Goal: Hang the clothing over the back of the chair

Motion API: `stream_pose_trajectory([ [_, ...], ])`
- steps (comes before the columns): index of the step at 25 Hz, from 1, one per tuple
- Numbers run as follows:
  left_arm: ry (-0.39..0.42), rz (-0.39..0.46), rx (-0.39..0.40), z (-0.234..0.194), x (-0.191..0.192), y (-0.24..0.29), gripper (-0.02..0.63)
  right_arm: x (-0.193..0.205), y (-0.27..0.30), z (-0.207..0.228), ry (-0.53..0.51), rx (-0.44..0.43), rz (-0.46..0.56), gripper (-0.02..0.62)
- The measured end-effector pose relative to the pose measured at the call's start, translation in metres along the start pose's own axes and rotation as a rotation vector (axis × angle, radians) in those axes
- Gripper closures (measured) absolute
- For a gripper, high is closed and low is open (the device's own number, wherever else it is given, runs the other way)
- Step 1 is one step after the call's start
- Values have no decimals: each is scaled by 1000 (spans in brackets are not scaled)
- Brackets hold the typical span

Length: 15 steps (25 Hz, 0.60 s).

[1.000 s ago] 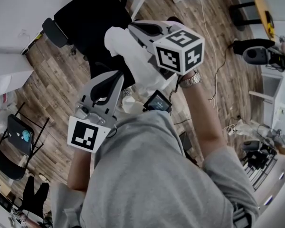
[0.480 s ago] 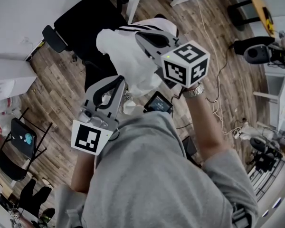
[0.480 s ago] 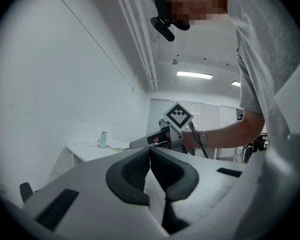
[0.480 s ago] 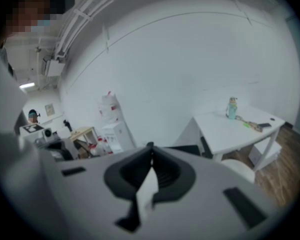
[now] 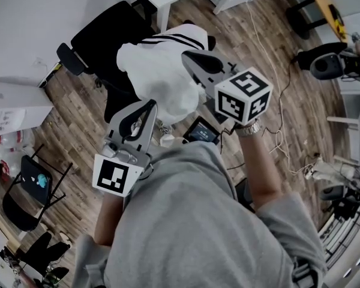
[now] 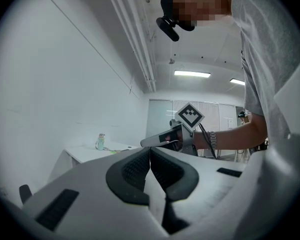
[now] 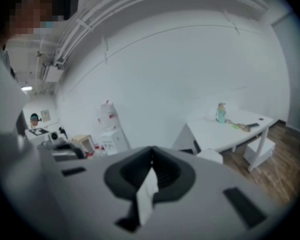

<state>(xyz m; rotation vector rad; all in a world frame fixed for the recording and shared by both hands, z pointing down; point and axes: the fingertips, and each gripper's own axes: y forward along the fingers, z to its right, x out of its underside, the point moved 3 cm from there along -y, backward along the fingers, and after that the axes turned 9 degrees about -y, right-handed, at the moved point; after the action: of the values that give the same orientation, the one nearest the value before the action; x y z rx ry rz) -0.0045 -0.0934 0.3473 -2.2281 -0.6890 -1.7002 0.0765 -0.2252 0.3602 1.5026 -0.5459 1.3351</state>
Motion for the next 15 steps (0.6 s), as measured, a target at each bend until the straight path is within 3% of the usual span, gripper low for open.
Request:
stream_pose_trajectory([
  [7,47,7,10,16,-6,7,571,-6,-35,-1,68,-7,106,561],
  [15,89,12,10,22,-14,13,570,-8,-69,-5,48,27,165,561],
])
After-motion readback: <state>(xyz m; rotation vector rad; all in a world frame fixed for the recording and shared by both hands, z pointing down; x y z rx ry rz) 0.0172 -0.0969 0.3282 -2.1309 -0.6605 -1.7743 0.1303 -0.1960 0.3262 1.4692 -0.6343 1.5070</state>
